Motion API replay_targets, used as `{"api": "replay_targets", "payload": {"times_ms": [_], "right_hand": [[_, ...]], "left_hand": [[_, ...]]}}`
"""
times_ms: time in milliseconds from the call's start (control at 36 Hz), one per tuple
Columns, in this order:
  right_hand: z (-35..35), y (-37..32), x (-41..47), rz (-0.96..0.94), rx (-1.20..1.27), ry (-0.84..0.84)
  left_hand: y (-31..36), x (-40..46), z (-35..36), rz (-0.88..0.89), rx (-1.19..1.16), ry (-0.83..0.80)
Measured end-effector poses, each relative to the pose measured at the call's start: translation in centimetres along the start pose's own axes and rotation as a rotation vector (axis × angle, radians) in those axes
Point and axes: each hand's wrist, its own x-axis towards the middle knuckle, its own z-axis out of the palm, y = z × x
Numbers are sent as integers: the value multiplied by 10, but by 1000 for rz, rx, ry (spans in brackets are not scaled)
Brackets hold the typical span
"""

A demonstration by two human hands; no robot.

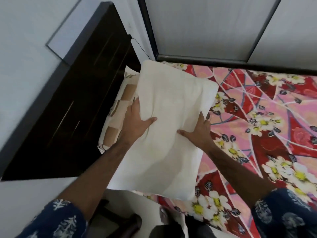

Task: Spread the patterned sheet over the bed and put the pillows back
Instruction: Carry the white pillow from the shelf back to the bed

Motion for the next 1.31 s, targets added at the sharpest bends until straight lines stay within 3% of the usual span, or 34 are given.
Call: {"api": "replay_targets", "payload": {"times_ms": [333,528,750,1000,1111,1306], "right_hand": [[109,40,138,94,81,-24],[147,71,160,162,79,37],[181,84,160,76,-35,197],[158,78,153,75,-81,81],[133,61,141,84,-198,29],[86,26,89,-257,-536,-109]], "left_hand": [[-104,131,61,31,90,-33],[-142,140,97,76,200,61],[-168,134,115,46,307,86],[-152,115,102,72,422,32],[-138,78,90,63,541,-72],[-103,-1,49,90,738,-203]]}}
